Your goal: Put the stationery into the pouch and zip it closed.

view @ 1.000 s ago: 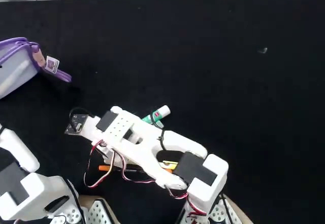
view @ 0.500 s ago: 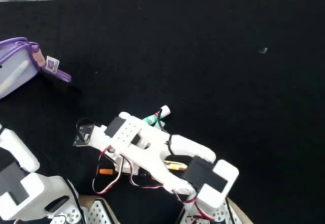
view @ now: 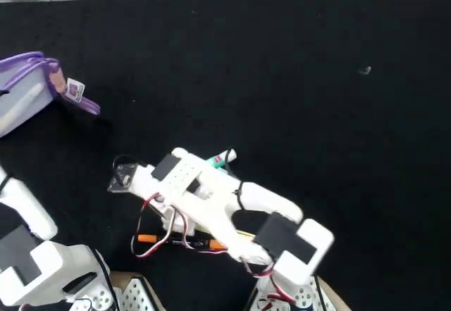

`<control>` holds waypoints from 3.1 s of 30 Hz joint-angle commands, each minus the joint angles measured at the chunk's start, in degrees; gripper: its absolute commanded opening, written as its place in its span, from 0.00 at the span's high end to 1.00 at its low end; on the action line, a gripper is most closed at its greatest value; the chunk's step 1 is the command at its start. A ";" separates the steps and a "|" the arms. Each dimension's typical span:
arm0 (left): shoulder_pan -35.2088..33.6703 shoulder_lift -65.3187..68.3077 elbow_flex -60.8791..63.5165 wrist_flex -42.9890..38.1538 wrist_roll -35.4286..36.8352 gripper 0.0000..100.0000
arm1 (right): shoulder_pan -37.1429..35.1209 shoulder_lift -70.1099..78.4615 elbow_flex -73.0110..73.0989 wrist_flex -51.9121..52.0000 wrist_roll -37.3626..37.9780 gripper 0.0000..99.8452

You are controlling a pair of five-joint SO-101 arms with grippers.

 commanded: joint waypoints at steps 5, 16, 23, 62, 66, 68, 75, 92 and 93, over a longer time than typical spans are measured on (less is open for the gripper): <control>12.18 0.62 -11.82 11.96 -0.44 0.97 | 9.85 -30.81 -1.45 6.24 0.44 0.99; 27.38 0.09 -13.67 13.89 3.69 0.97 | 22.86 -62.90 -7.52 -1.41 -5.01 0.99; 36.88 0.09 -12.88 13.89 6.24 0.97 | 23.30 -64.66 -4.35 -19.69 -11.25 0.99; 47.16 -0.18 -8.31 13.63 6.68 0.97 | 16.97 -61.41 24.13 -88.79 -14.86 0.99; 47.08 -0.18 -8.57 13.63 6.77 0.97 | 16.97 -56.40 24.66 -89.85 -15.82 0.99; 46.90 -0.18 -8.57 13.63 6.77 0.97 | 17.23 -54.46 24.57 -89.85 -19.69 0.99; 44.35 -0.70 -8.92 13.54 6.95 0.97 | 21.63 -53.32 26.59 -88.97 -29.80 0.98; 42.15 -0.18 -8.92 12.31 6.95 0.97 | 19.34 -55.69 23.87 -83.60 -21.54 0.79; 41.10 -0.18 -8.92 11.69 6.77 0.97 | 19.16 -56.84 22.20 -80.00 -20.48 0.79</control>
